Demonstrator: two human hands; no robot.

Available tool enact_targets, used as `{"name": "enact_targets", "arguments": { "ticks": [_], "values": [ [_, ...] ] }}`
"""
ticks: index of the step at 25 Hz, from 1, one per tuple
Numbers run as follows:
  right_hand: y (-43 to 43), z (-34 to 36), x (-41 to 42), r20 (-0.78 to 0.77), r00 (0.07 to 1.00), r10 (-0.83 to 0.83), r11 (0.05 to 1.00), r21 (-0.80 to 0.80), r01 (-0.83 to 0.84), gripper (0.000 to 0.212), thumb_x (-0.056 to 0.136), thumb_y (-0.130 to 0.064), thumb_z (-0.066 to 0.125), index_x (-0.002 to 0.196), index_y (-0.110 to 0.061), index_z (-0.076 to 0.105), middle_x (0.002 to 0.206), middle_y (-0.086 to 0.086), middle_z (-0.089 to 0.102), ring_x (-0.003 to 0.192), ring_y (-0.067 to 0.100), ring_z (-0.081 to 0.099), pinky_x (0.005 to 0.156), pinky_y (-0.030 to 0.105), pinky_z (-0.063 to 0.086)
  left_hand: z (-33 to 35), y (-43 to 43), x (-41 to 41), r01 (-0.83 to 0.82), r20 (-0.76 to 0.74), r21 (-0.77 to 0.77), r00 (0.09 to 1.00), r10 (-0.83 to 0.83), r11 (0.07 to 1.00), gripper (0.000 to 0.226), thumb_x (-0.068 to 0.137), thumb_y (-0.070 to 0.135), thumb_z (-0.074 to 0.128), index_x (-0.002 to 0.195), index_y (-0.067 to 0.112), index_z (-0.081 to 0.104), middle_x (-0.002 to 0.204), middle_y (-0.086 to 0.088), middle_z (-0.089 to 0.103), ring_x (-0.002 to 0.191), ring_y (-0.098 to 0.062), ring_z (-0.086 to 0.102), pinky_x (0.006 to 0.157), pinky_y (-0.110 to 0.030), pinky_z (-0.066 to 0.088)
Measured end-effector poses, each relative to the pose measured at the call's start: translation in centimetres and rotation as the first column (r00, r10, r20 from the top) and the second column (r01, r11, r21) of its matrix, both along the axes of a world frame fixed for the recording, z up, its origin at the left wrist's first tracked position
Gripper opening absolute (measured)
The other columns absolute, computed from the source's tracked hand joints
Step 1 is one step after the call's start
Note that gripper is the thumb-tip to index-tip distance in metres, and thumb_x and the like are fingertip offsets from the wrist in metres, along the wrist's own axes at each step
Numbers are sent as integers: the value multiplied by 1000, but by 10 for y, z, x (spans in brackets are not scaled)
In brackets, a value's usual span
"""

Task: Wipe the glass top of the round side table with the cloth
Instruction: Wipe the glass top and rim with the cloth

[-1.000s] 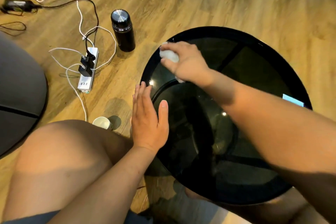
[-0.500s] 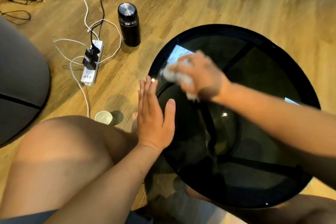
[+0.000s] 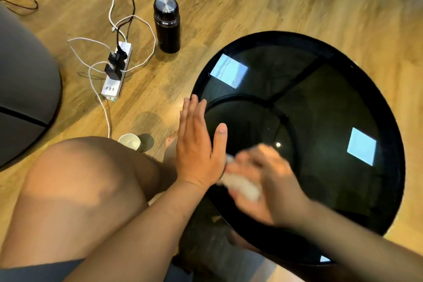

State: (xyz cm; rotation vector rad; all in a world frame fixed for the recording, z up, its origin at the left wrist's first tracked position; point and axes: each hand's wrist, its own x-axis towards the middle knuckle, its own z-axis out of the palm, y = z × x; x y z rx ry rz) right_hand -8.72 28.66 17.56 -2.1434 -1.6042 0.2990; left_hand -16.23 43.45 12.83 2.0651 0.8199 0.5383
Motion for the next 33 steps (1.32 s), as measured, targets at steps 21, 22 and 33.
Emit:
{"name": "enact_targets", "arguments": {
  "ticks": [21, 22, 33],
  "values": [
    [-47, 11, -7, 166, 986, -24, 991, -129, 46, 37, 83, -30, 65, 119, -24, 63, 97, 4, 61, 84, 27, 54, 77, 40, 46, 10, -5, 1, 361, -360, 399, 907, -218, 843, 67, 92, 60, 29, 148, 23, 34, 164, -8, 18, 153, -27, 10, 117, -64, 7],
    [-70, 14, -27, 137, 983, 125, 982, -160, -103, 38, 81, -31, 68, 118, -26, 63, 98, 3, 62, 84, 23, 54, 79, 38, 47, 10, -5, 1, 371, -379, 407, 900, -216, 835, 68, 92, 62, 28, 148, 24, 35, 164, -8, 18, 153, -27, 9, 117, -65, 6],
    [58, -4, 289, 452, 725, -520, 730, -205, 652, 55, 80, -15, 67, 132, -25, 51, 130, 20, 47, 113, 48, 48, 90, 51, 49, 8, -1, 4, 250, -246, 318, 953, -176, 915, 64, 92, 56, 36, 144, 20, 44, 159, -6, 32, 152, -23, 16, 120, -59, 8]
  ]
}}
